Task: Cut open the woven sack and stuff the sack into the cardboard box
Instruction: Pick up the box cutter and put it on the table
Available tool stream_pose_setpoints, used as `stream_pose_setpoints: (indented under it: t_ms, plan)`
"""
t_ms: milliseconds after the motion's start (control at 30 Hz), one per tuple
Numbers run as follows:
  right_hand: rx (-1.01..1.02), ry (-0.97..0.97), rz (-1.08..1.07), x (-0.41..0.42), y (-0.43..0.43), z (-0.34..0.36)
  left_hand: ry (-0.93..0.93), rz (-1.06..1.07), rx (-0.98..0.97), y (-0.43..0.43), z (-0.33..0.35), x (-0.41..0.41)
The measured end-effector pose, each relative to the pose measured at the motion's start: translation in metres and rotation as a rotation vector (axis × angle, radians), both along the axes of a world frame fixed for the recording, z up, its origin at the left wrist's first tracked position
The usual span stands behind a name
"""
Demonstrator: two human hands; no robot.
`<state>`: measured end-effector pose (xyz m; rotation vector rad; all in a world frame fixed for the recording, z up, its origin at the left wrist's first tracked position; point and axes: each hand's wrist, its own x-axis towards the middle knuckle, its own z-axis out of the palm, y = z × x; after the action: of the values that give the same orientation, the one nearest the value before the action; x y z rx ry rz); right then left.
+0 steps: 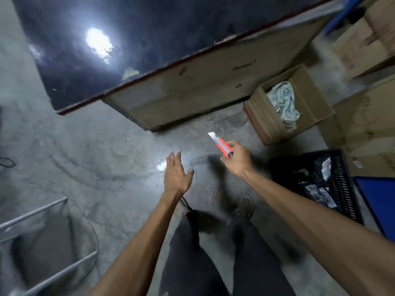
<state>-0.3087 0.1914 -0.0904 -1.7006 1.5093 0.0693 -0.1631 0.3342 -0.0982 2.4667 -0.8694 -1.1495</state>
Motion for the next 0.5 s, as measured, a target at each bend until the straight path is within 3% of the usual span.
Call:
stream_pose_setpoints:
  t_ms: [200, 367, 500]
  plan:
    - [-0.26, -0.194, -0.034, 0.046, -0.002, 0.135, -0.089, 0.072, -0.243, -0.001, 0.128, 0.047]
    - [-0.437, -0.299, -0.124, 0.098, -0.026, 0.173, -0.185, 0.005, -0.337, -0.011, 0.159, 0.099]
    - [-0.501, -0.264, -0.162, 0.139, -0.061, 0.193, -0.243, 0.023, -0.379, -0.035, 0.175, 0.14]
